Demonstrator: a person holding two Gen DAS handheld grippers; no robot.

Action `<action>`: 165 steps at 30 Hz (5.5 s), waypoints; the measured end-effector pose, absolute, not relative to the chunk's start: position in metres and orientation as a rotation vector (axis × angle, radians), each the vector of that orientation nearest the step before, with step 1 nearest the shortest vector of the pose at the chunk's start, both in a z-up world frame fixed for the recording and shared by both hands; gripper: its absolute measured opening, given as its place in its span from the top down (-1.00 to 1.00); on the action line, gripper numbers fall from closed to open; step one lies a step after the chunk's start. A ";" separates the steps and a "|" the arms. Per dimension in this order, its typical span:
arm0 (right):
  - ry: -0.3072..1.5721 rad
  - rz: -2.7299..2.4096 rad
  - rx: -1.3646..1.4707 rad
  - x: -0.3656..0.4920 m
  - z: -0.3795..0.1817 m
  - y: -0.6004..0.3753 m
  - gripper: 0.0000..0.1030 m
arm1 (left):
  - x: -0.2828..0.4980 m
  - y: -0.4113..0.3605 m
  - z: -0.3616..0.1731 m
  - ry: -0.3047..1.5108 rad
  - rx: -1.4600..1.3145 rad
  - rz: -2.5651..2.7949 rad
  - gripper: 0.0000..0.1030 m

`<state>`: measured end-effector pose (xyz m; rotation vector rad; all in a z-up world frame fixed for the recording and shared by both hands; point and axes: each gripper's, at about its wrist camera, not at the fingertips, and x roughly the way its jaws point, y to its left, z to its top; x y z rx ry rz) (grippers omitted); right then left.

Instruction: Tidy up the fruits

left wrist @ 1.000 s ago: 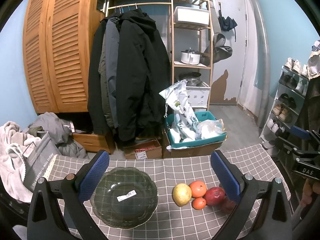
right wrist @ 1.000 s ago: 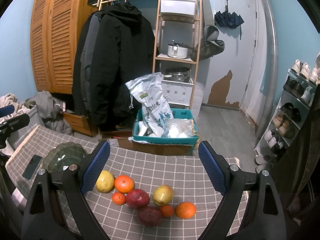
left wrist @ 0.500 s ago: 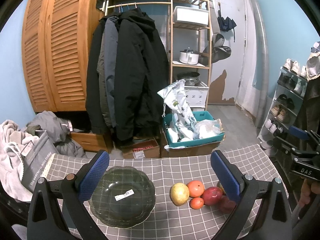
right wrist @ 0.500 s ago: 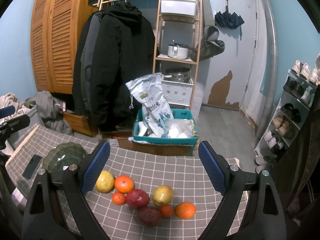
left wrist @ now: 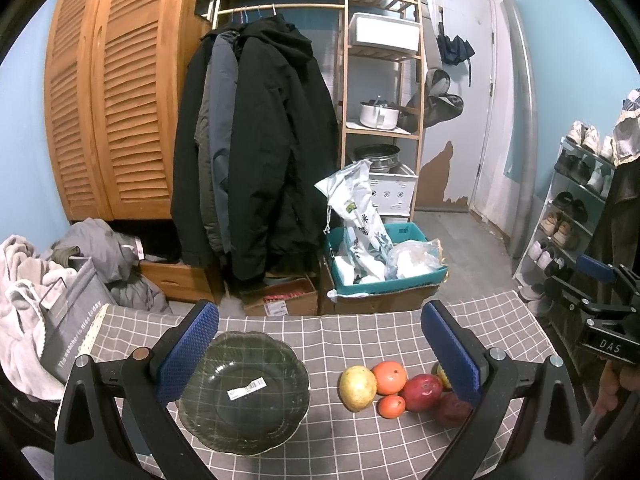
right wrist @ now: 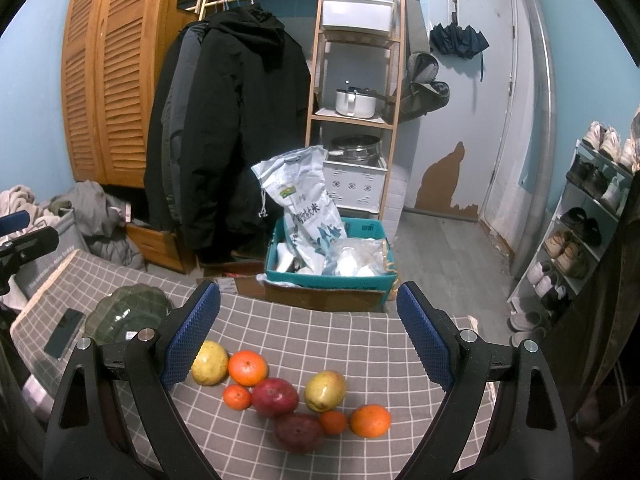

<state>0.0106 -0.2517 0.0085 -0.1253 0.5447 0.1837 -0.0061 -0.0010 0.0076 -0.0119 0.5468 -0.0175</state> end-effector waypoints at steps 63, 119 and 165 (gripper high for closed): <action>0.654 0.103 -0.131 0.026 -0.022 -0.285 -0.71 | 0.027 -0.023 -0.045 0.728 -0.010 -0.048 -0.99; 1.335 -0.067 0.098 0.104 -0.241 -0.374 -0.62 | 0.125 -0.067 -0.244 1.237 0.021 -0.107 -0.98; 1.223 -0.028 -0.069 0.136 -0.243 -0.330 -0.23 | 0.133 -0.059 -0.269 1.237 -0.052 -0.161 -0.27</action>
